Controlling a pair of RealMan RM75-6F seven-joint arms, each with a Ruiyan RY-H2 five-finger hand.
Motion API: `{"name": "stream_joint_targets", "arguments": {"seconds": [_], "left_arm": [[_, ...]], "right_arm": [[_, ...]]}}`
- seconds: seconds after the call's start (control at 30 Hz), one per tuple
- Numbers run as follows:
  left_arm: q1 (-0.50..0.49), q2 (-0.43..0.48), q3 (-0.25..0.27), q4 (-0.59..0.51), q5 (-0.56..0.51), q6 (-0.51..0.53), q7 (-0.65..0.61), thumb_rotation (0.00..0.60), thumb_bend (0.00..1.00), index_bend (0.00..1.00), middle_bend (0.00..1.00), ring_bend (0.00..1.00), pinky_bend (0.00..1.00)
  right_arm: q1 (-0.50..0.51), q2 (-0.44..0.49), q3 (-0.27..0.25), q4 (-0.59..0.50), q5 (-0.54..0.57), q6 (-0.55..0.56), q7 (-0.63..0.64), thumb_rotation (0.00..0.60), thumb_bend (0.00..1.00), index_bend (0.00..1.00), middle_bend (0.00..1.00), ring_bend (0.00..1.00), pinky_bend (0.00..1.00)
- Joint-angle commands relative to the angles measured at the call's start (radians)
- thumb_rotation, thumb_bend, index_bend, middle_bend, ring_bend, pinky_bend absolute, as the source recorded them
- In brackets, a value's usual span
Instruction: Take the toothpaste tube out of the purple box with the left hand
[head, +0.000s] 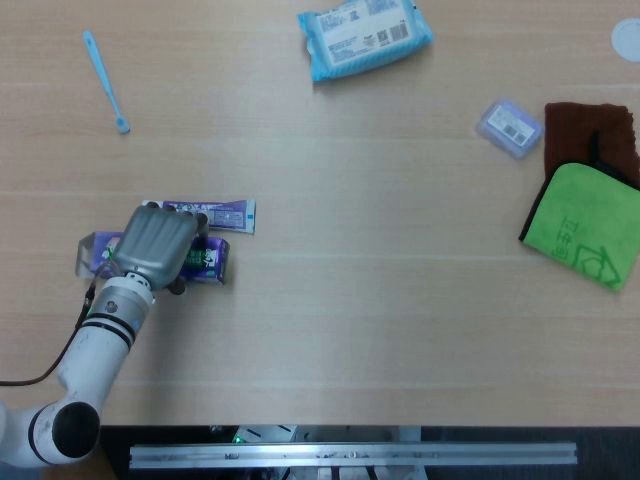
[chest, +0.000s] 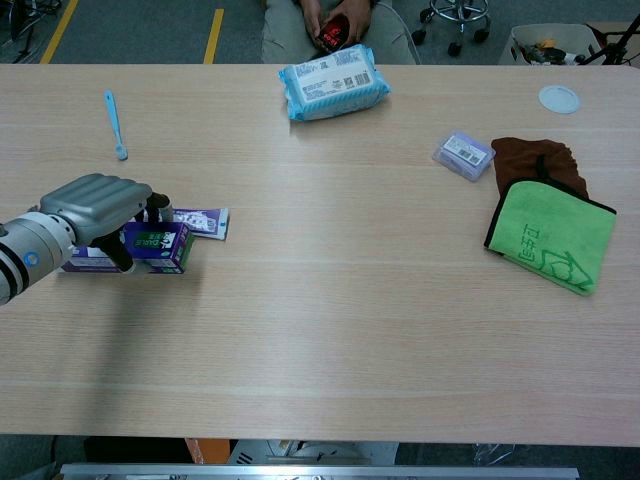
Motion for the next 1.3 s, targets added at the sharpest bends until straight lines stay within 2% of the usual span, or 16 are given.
{"name": "stream_joint_targets", "arguments": {"seconds": [0.03,0.17,0.3,0.4,0.5,0.7,0.87,1.07,1.3], "left_arm": [[0.0,-0.005,0.002,0.003,-0.016,-0.01,0.002,0.6,0.21,0.2,0.32,0.21,0.28],[0.005,-0.005,-0.006,-0.002,0.0,-0.002,-0.01,0.6,0.21,0.05,0.19,0.12,0.24],[0.022,0.004,-0.024,-0.015,0.048,0.019,-0.058,0.6,0.21,0.02,0.14,0.09,0.22],[0.049,0.027,-0.047,-0.026,0.103,0.04,-0.135,0.6,0.21,0.02,0.13,0.09,0.22],[0.098,0.049,-0.06,-0.009,0.195,0.103,-0.223,0.6,0.21,0.03,0.14,0.1,0.22],[0.228,0.092,-0.052,0.095,0.404,0.27,-0.418,0.6,0.21,0.1,0.17,0.11,0.22],[0.326,0.127,-0.02,0.172,0.54,0.371,-0.555,0.6,0.21,0.14,0.2,0.12,0.22],[0.419,0.153,-0.001,0.188,0.603,0.459,-0.578,0.6,0.21,0.16,0.23,0.14,0.22],[0.479,0.18,0.008,0.162,0.633,0.476,-0.56,0.6,0.21,0.17,0.22,0.14,0.22]], "right_arm": [[-0.001,0.003,0.002,-0.003,0.001,0.004,-0.001,0.6,0.26,0.39,0.43,0.43,0.46],[-0.004,0.006,0.001,-0.005,0.002,0.008,-0.001,0.6,0.26,0.39,0.43,0.43,0.46],[-0.007,0.006,0.0,-0.006,0.004,0.009,-0.001,0.6,0.26,0.39,0.43,0.43,0.46],[-0.009,0.006,-0.001,-0.004,0.006,0.01,-0.001,0.6,0.26,0.39,0.43,0.43,0.46],[-0.012,0.008,-0.002,-0.002,0.01,0.01,-0.003,0.6,0.26,0.39,0.43,0.43,0.46],[-0.027,0.013,-0.003,-0.001,0.019,0.026,-0.007,0.6,0.26,0.39,0.43,0.43,0.46],[-0.042,0.009,-0.008,-0.003,0.013,0.047,-0.018,0.6,0.26,0.39,0.43,0.43,0.46],[-0.053,0.012,-0.009,-0.017,0.016,0.057,-0.033,0.6,0.26,0.39,0.43,0.43,0.46],[-0.049,0.011,-0.01,-0.028,0.012,0.048,-0.046,0.6,0.26,0.39,0.43,0.43,0.46]]}}
